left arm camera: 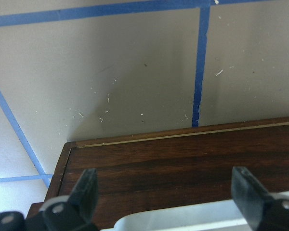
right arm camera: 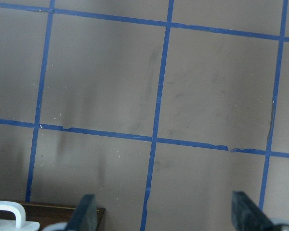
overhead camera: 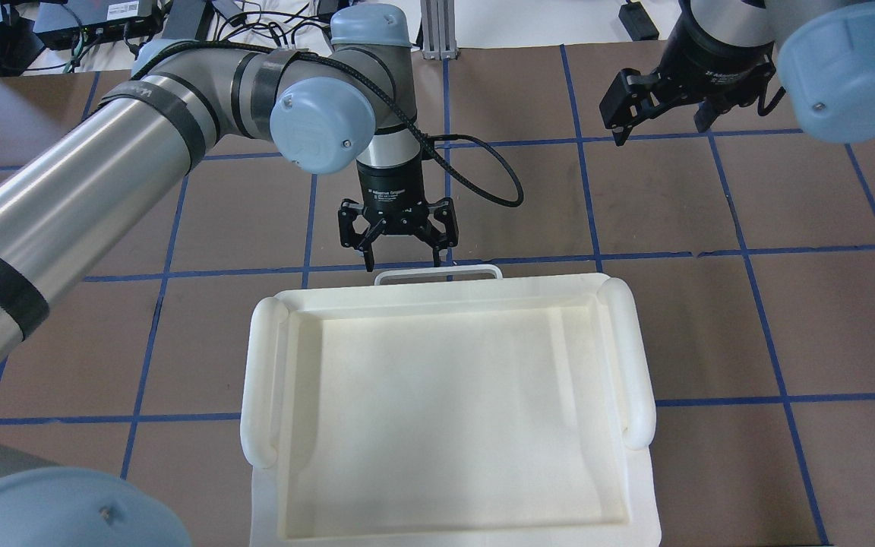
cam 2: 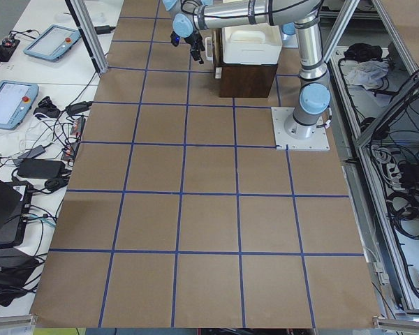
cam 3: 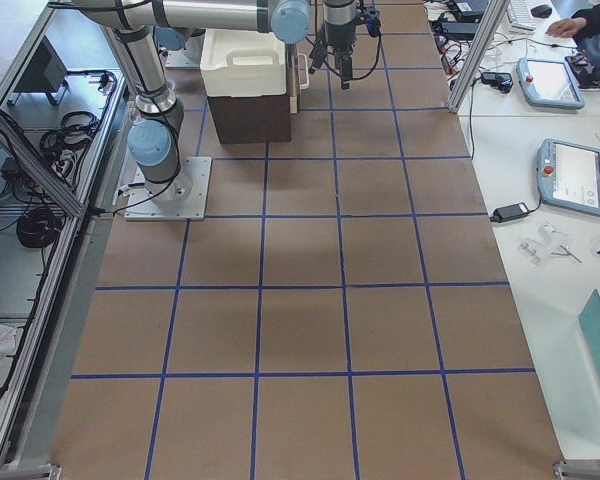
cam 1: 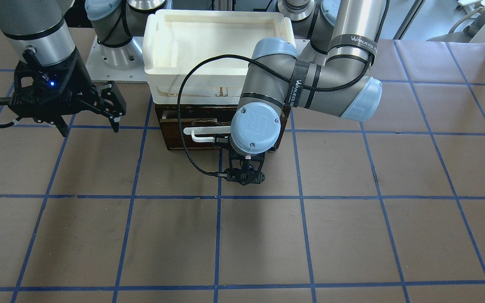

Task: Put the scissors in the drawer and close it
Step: 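Press the left gripper against the drawer front to seat it fully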

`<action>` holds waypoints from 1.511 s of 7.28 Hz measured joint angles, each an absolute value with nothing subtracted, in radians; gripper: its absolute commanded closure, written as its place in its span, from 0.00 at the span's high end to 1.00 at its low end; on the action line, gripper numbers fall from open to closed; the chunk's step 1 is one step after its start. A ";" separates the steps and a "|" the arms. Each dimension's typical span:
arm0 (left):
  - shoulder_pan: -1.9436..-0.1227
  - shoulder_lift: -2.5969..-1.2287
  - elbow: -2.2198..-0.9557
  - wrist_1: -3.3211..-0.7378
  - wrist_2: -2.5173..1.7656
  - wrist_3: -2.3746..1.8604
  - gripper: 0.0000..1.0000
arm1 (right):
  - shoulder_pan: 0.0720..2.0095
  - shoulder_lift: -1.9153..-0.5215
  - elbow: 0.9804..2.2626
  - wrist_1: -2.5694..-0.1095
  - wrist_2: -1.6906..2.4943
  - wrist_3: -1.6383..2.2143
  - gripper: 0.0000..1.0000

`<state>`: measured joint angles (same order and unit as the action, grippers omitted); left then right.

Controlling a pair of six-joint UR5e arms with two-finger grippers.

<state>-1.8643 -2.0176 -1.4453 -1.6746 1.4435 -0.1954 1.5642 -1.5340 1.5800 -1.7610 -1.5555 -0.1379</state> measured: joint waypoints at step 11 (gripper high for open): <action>-1.865 -1.992 -1.490 -1.713 1.414 -0.194 1.00 | 1.565 -1.534 1.580 -1.786 -1.555 -0.136 1.00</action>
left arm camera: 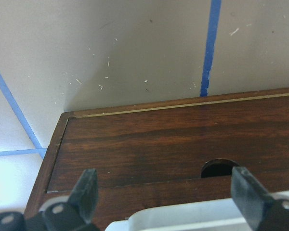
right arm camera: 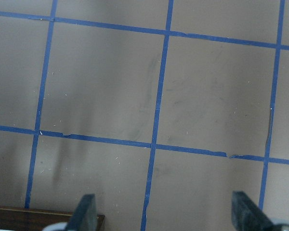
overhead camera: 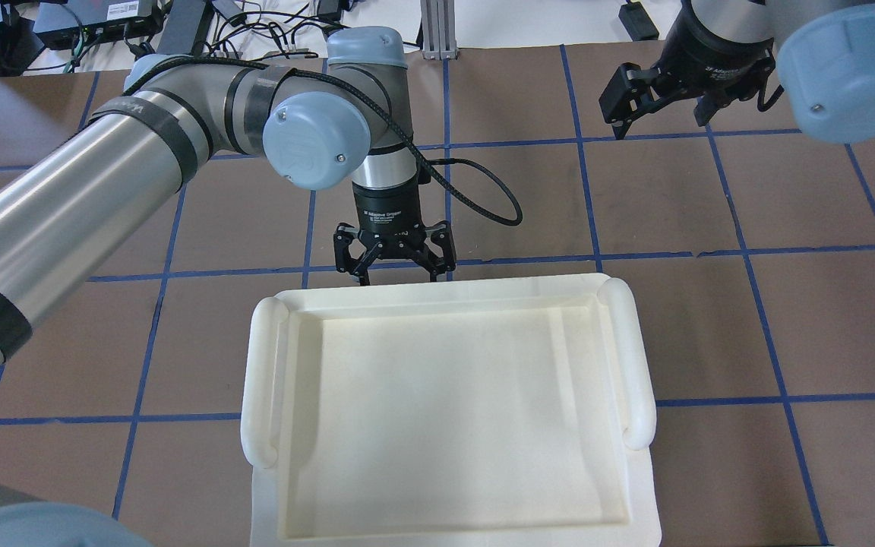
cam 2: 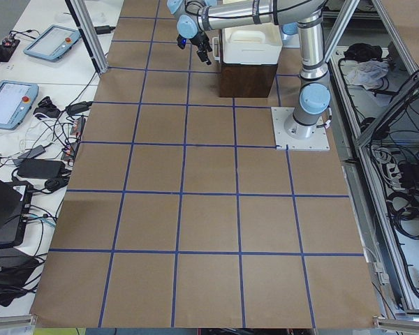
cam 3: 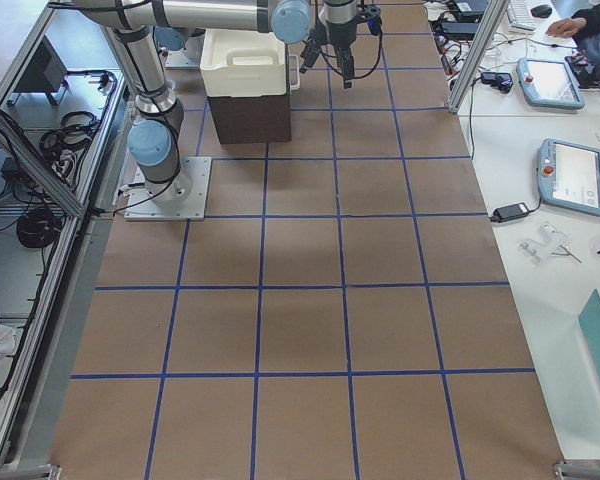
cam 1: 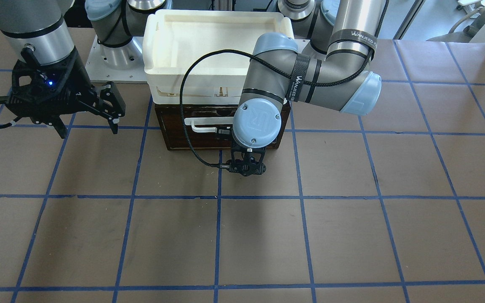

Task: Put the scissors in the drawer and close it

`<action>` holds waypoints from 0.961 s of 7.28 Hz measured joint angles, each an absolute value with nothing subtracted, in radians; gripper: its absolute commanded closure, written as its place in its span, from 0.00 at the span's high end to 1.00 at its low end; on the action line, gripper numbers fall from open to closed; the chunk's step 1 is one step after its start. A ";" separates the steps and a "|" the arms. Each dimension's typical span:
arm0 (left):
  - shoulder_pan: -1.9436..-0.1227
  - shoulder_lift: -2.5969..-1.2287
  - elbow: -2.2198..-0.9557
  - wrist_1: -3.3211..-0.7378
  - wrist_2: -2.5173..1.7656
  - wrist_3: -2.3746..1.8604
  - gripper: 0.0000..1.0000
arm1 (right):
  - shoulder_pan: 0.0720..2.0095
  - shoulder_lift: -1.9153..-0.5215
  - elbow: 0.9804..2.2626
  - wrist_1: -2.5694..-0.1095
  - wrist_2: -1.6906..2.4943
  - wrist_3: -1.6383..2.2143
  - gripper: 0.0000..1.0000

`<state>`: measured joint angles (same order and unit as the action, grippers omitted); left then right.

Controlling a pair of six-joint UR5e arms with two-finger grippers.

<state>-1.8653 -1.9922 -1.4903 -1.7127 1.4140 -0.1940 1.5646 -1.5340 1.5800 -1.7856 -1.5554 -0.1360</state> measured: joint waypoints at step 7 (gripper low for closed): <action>-1.850 -1.991 -1.472 -1.702 1.416 -0.176 1.00 | 1.565 -1.534 1.580 -1.786 -1.555 -0.137 1.00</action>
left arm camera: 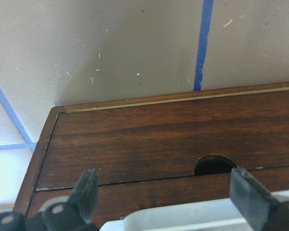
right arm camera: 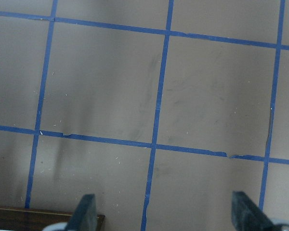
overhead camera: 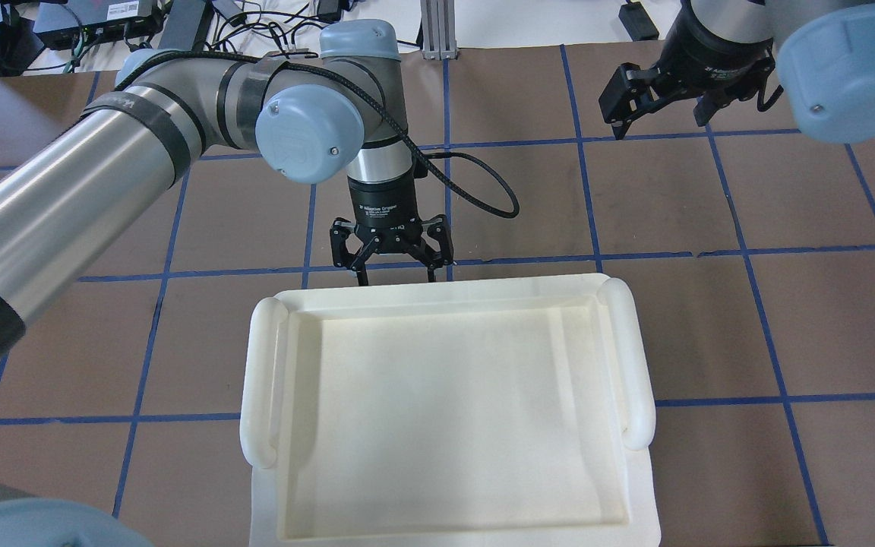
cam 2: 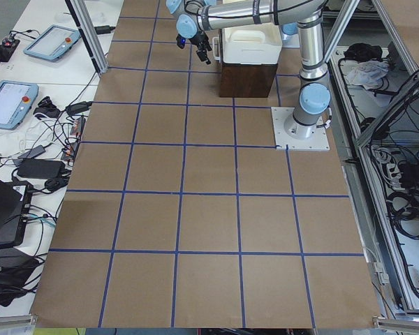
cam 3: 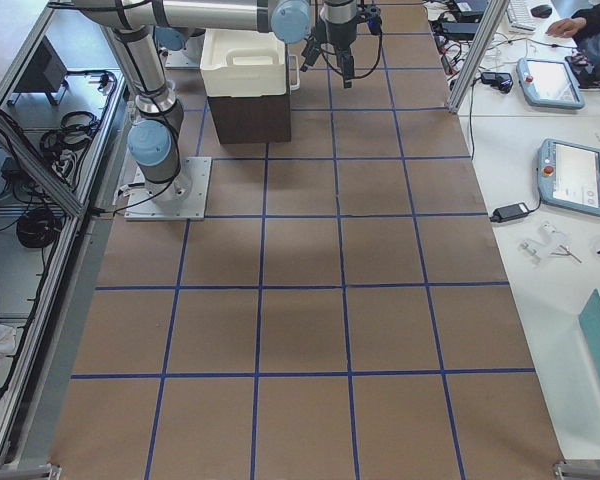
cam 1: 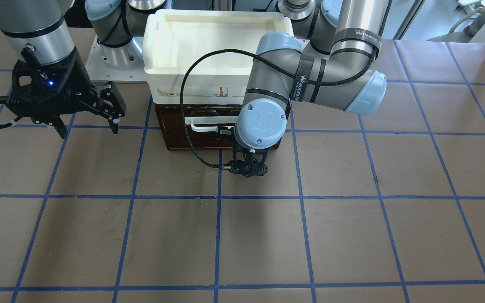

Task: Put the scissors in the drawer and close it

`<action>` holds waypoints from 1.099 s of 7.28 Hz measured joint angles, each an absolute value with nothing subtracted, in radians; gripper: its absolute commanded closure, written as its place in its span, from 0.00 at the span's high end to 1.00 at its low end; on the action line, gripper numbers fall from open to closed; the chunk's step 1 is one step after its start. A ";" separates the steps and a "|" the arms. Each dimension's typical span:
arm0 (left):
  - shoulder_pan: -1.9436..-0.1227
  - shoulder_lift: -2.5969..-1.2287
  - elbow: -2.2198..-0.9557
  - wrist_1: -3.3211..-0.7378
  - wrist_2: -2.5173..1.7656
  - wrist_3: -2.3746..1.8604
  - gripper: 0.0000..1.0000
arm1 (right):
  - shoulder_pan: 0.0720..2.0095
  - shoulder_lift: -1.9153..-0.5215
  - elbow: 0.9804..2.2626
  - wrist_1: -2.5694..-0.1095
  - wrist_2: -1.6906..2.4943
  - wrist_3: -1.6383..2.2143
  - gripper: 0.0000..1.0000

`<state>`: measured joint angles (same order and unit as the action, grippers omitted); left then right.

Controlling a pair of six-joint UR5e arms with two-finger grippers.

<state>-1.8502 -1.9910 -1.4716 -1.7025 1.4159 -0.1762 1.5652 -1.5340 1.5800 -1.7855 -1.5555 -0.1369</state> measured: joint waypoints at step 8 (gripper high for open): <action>-1.698 -1.796 -1.410 -1.626 1.544 -0.153 1.00 | 1.565 -1.534 1.580 -1.786 -1.555 -0.138 1.00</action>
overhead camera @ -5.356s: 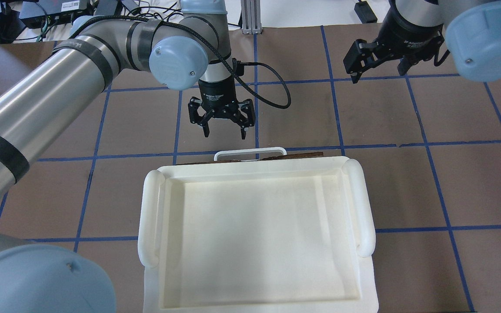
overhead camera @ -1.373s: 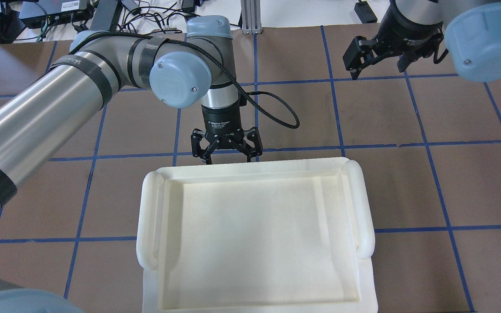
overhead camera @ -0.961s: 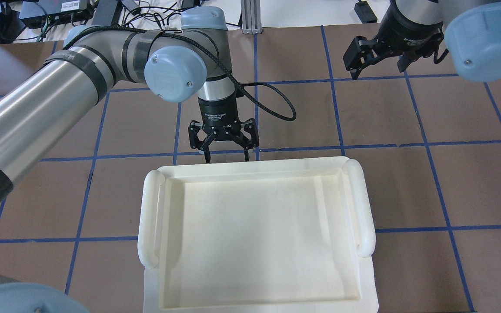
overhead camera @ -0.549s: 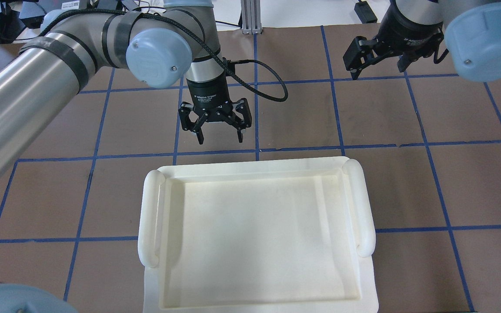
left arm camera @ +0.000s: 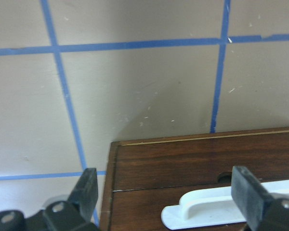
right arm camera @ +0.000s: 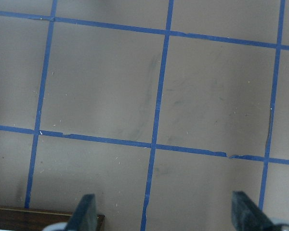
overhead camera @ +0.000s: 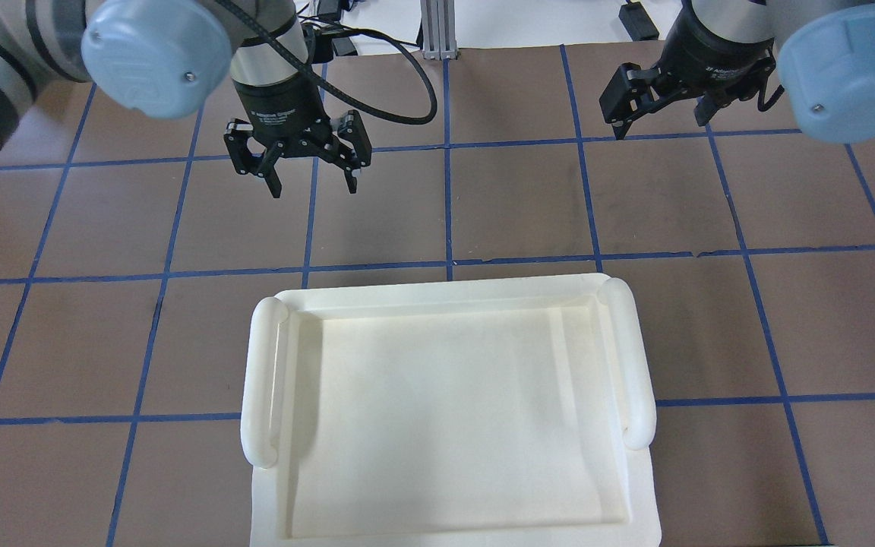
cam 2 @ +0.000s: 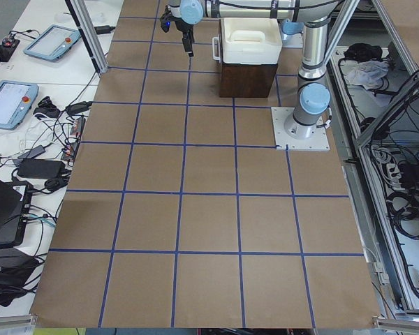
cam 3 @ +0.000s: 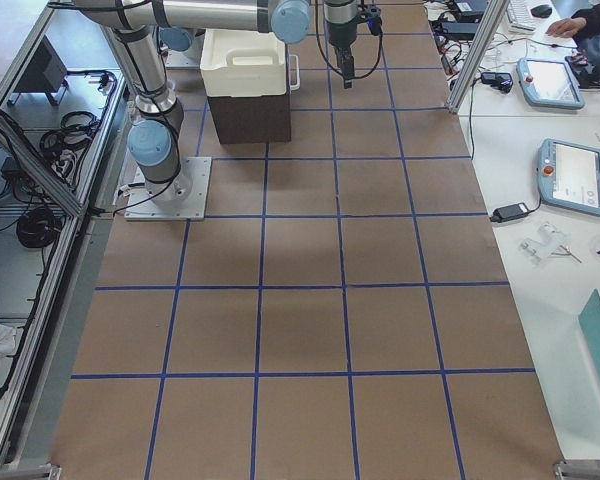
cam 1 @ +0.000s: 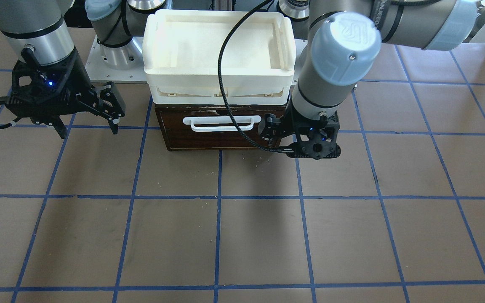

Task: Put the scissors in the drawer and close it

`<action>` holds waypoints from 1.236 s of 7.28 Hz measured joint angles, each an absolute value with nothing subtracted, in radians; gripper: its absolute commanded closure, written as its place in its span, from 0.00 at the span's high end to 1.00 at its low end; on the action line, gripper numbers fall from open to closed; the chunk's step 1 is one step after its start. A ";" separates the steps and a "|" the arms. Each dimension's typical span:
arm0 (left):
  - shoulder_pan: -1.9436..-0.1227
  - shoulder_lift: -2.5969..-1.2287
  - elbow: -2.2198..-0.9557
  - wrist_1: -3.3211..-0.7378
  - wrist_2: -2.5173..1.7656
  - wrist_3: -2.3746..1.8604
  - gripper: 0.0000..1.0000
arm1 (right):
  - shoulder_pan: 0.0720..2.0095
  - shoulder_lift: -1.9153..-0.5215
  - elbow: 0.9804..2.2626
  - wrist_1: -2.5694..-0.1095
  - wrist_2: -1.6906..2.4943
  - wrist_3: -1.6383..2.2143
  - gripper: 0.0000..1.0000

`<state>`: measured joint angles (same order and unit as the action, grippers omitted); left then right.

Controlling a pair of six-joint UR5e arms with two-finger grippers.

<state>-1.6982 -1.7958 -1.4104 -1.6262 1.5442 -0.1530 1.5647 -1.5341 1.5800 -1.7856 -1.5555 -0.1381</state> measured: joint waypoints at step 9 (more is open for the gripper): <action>-1.572 -1.571 -1.473 -1.543 1.581 -0.056 1.00 | 1.565 -1.534 1.580 -1.783 -1.556 -0.138 1.00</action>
